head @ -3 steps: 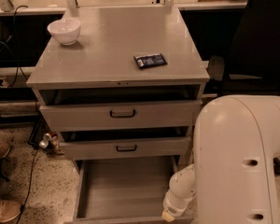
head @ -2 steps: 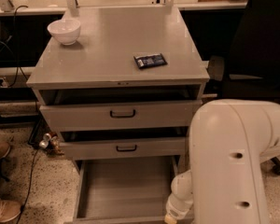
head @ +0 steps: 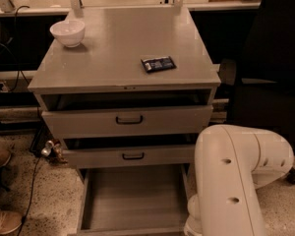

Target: Close bottom drawer

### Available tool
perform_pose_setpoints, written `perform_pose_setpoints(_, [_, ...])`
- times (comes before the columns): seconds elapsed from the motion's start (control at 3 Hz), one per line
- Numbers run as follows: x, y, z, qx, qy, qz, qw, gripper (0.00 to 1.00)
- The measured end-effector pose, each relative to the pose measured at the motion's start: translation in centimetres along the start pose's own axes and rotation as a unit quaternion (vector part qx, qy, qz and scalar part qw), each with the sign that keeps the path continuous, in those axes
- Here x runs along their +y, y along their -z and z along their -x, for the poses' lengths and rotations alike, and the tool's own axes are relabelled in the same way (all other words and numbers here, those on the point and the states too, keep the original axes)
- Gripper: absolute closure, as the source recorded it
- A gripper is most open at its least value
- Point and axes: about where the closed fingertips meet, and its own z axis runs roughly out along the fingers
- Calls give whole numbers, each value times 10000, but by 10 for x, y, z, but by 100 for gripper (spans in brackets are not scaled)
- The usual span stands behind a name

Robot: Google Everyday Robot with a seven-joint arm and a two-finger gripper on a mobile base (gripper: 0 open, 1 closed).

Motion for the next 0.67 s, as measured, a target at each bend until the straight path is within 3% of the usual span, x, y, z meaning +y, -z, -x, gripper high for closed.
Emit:
perform_pose_setpoints(0.33, [-10,-24,-11,-104,-249,-72,9996,100])
perform_pose_setpoints(0.67, [-26,-34,9,-654,-298,-303,9970,100])
